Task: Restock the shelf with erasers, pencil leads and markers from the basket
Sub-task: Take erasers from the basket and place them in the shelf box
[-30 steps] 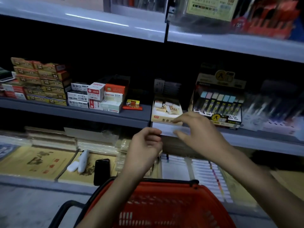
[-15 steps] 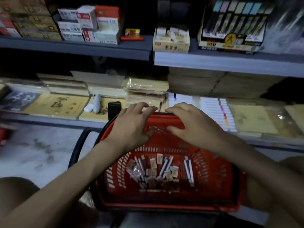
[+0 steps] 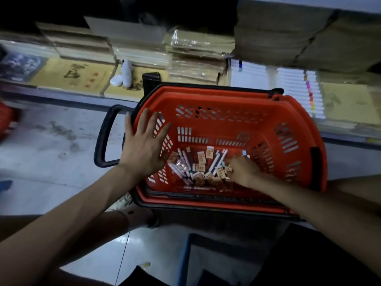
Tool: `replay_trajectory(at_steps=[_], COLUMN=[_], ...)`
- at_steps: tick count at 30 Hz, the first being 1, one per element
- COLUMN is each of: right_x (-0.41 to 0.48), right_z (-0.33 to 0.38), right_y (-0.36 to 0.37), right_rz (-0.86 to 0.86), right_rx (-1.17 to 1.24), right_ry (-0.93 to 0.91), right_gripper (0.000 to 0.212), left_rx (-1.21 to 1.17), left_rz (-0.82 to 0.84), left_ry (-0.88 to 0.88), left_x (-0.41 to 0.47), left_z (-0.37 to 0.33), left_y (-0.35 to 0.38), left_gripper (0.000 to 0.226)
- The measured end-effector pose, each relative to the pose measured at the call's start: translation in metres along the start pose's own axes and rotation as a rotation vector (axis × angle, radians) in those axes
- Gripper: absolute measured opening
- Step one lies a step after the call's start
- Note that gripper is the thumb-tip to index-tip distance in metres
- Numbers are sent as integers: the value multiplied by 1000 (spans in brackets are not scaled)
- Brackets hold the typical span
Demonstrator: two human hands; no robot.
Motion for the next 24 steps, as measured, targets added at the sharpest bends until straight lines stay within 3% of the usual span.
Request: replay_trajectory(at_steps=[4, 8, 17, 20, 24], right_x=[25, 56, 108, 111, 100], right_z=[19, 64, 63, 64, 75], right_y=[31, 44, 66, 64, 50], right_rz=[72, 8, -262, -206, -143], right_rx=[45, 164, 432, 452, 358], right_ry=[3, -18, 511, 525, 233], right_gripper=[27, 27, 23, 20, 11], left_rx=[45, 76, 58, 38, 27], left_rz=[38, 51, 31, 27, 23], left_ry=[10, -5, 10, 13, 5], left_x=[-17, -30, -43, -44, -43], left_z=[-5, -11, -19, -19, -16], left_y=[6, 6, 7, 6, 6], left_gripper=[90, 84, 76, 74, 75])
Point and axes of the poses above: each hand's wrist, its own x-axis towards the middle knuckle, its own y-axis out of the palm, z = x × y, the point moved 10 cm from there along x, towards the middle knuckle, and after that the axes turned 11 degrees about y, right-handed, at the moved point
